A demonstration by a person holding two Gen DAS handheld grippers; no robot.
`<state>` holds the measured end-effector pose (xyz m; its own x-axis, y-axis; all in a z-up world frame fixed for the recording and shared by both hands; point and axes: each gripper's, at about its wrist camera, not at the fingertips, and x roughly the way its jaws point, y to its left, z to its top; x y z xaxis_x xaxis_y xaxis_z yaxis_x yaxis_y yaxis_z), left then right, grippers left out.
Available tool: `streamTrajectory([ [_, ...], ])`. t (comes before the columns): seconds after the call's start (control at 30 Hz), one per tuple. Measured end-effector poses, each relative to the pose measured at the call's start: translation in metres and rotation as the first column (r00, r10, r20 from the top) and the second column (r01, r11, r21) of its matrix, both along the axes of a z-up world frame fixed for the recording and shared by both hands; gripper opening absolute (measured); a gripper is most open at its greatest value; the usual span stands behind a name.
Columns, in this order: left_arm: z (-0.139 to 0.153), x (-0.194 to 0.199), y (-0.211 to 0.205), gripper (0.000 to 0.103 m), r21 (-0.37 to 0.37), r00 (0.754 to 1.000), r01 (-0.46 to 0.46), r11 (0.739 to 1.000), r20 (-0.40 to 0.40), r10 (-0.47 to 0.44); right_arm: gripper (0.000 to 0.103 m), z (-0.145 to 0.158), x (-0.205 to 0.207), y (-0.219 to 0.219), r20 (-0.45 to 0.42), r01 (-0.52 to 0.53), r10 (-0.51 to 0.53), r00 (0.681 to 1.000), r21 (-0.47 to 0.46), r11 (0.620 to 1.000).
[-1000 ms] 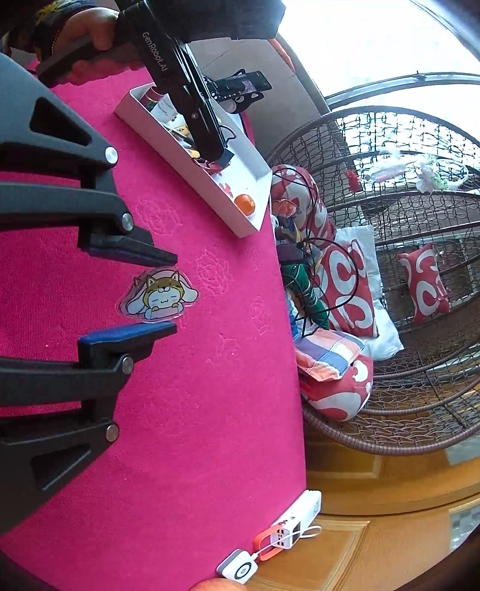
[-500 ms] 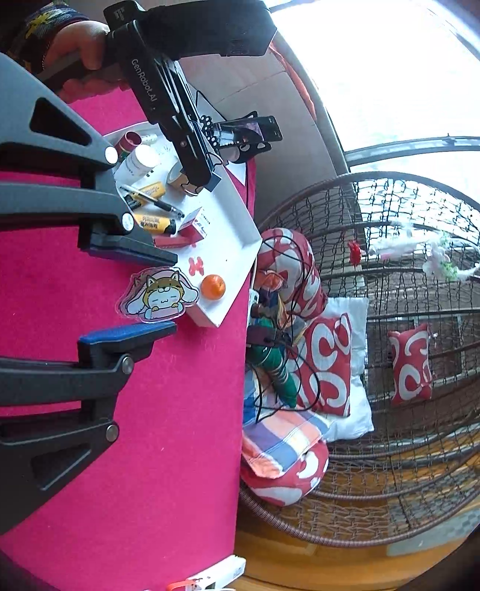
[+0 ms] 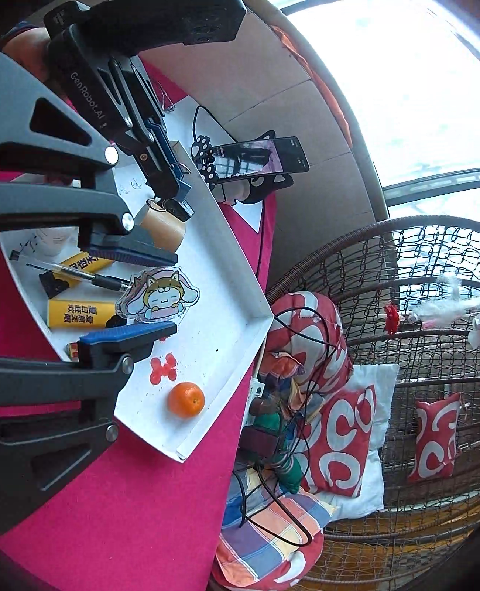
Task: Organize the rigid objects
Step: 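Carry blue clip and keychain into the tray and open both grippers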
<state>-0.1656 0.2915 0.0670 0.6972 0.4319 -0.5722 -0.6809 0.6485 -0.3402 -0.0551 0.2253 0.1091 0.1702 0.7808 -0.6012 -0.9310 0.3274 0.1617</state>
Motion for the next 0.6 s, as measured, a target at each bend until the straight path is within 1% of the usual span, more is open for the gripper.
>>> streamTrajectory([
  [0.03,-0.002,0.0,0.002,0.021,-0.002,1.0,-0.009,1.0,-0.012,0.009,0.03,-0.004,0.002,0.005,-0.013,0.005,-0.005,1.0,-0.003,1.0],
  [0.1,-0.006,-0.002,0.004,0.042,-0.002,0.999,-0.038,0.999,-0.025,0.038,0.03,-0.012,0.004,0.011,-0.031,0.027,-0.027,0.999,-0.011,1.0],
  [0.13,-0.008,-0.004,0.005,0.073,-0.005,0.999,-0.048,0.999,-0.026,0.048,0.035,-0.014,0.005,0.011,-0.038,0.037,-0.038,0.999,-0.013,0.999],
  [0.17,-0.009,-0.005,0.006,0.088,-0.004,0.998,-0.06,0.998,-0.024,0.06,0.042,-0.016,0.006,0.009,-0.045,0.046,-0.046,0.998,-0.01,0.999],
  [0.2,-0.01,-0.008,0.007,0.09,0.003,0.997,-0.08,0.997,-0.02,0.08,0.062,-0.018,0.006,0.007,-0.05,0.053,-0.053,0.997,-0.004,0.999],
  [0.23,-0.011,-0.009,0.008,0.09,0.005,0.996,-0.093,0.996,-0.01,0.093,0.077,-0.018,0.007,0.003,-0.045,0.079,-0.079,0.996,0.002,0.997],
  [0.27,-0.012,-0.011,0.008,0.091,0.005,0.995,-0.102,0.995,-0.009,0.102,0.084,-0.018,0.01,-0.001,-0.041,0.103,-0.102,0.994,0.01,0.995],
  [0.33,-0.01,-0.011,0.008,0.091,0.014,0.992,-0.123,0.992,-0.021,0.123,0.098,-0.018,0.015,-0.008,-0.07,0.112,-0.11,0.991,0.029,0.993],
  [0.37,-0.01,-0.011,0.007,0.091,0.022,0.992,-0.127,0.992,-0.022,0.128,0.103,-0.018,0.016,-0.013,-0.083,0.116,-0.113,0.99,0.038,0.992],
  [0.43,-0.007,-0.011,0.003,0.091,0.037,0.991,-0.131,0.991,-0.028,0.132,0.103,-0.016,0.012,-0.021,-0.086,0.118,-0.112,0.99,0.065,0.991],
  [0.6,0.005,-0.01,-0.013,0.091,0.092,0.992,-0.125,0.988,-0.023,0.127,0.103,-0.009,-0.004,-0.037,-0.042,0.101,-0.097,0.994,0.102,0.99],
])
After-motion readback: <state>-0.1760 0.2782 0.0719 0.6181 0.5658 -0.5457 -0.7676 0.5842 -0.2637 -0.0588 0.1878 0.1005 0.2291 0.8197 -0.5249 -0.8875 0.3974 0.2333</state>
